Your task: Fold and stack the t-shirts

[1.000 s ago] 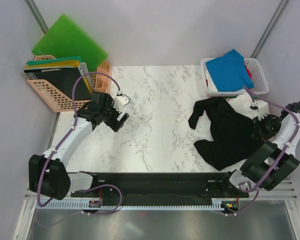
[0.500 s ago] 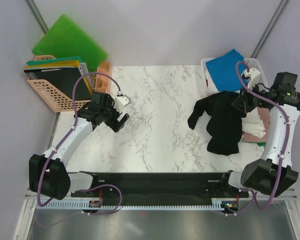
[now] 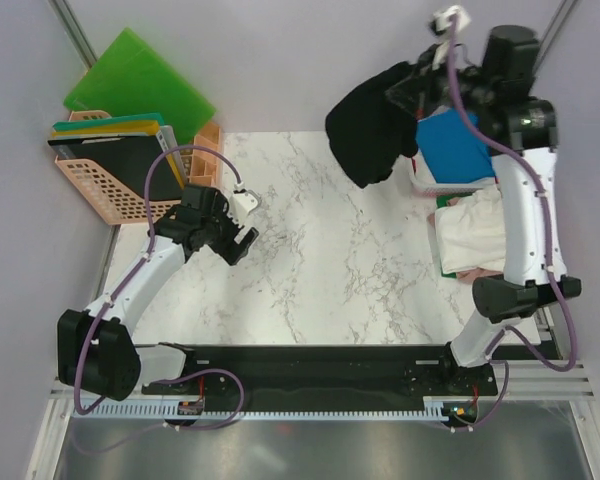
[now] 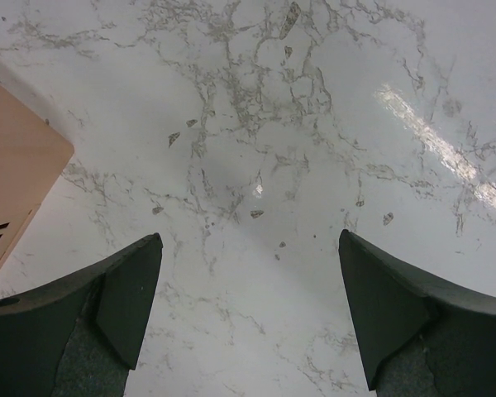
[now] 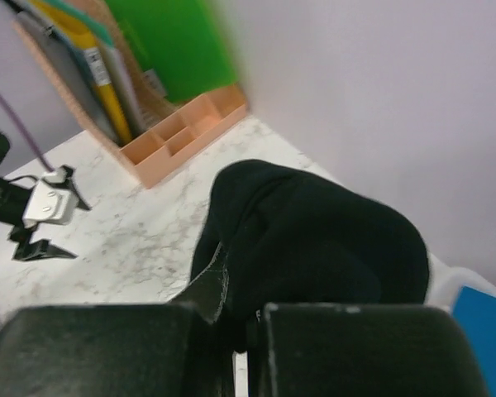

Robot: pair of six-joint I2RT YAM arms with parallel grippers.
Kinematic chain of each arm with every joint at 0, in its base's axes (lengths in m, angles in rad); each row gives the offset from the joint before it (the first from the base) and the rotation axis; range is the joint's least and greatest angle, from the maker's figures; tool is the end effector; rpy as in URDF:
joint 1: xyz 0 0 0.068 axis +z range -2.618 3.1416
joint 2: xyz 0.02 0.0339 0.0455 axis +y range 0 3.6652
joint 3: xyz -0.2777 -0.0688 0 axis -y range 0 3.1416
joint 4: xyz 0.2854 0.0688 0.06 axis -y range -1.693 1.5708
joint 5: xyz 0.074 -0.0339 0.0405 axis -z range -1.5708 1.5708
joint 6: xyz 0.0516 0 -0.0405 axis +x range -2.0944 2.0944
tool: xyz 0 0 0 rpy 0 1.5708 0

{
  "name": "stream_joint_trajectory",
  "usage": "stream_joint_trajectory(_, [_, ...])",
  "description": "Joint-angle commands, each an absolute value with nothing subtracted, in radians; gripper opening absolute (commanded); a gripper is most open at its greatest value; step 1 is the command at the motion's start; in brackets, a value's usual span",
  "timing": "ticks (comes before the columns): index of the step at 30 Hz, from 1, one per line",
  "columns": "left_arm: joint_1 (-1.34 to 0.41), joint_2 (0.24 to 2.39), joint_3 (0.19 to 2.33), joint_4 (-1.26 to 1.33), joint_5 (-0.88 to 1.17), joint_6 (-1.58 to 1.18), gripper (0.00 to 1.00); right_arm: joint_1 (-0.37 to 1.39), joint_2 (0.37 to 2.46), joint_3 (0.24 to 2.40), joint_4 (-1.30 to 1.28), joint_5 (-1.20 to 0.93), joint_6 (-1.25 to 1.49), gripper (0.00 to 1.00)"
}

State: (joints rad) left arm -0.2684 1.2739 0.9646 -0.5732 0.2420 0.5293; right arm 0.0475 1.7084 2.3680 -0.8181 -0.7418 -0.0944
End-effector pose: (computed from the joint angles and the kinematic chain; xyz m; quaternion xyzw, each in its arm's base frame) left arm 0.2934 -0.0935 0.2535 0.4004 0.8453 -0.0691 0.3469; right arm 0.3554 0.0518 0.5932 -0.2849 0.6907 0.2615 0.6111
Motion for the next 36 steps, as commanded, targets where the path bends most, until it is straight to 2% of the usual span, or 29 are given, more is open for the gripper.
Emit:
stream_joint_trajectory(1, [-0.264, 1.236, 0.954, -0.561, 0.255, 0.529, 0.94, 0.287, 1.768, 2.358, -0.889, -0.591, -0.147, 0.0])
stream_joint_trajectory(6, [-0.264, 1.233, 0.943, -0.56, 0.253, 0.531, 0.94, 0.524, 1.793, 2.171, -0.881, -0.473, -0.212, 0.0])
stream_joint_trajectory(9, [-0.264, 1.227, 0.936, -0.56, 0.256, 0.529, 0.94, 0.586, 1.81, 2.164, -0.864, -0.5, -0.212, 0.0])
stream_joint_trajectory(15, [-0.264, 1.206, 0.911, -0.551, 0.255, 0.531, 0.94, 0.597, 1.758, 2.256, -0.87, -0.589, -0.195, 0.0])
stream_joint_trajectory(18, [-0.265, 1.21, 0.91, -0.548, 0.259, 0.529, 0.94, 0.6, 1.694, 2.195, -0.847, -0.618, -0.184, 0.0])
stream_joint_trajectory(20, [-0.265, 1.23, 0.919, -0.548, 0.267, 0.529, 0.94, 0.6, 1.637, 2.08, -0.806, -0.62, -0.181, 0.0])
stream_joint_trajectory(25, [-0.265, 1.262, 0.94, -0.549, 0.287, 0.523, 0.94, 0.598, 1.543, 1.881, -0.747, -0.465, -0.247, 0.0])
stream_joint_trajectory(28, [-0.265, 1.262, 0.946, -0.554, 0.29, 0.52, 0.94, 0.581, 1.528, 1.816, -0.719, -0.459, -0.258, 0.0])
stream_joint_trajectory(36, [-0.265, 1.243, 0.937, -0.561, 0.295, 0.517, 0.94, 0.583, 1.525, 1.841, -0.704, -0.463, -0.25, 0.0])
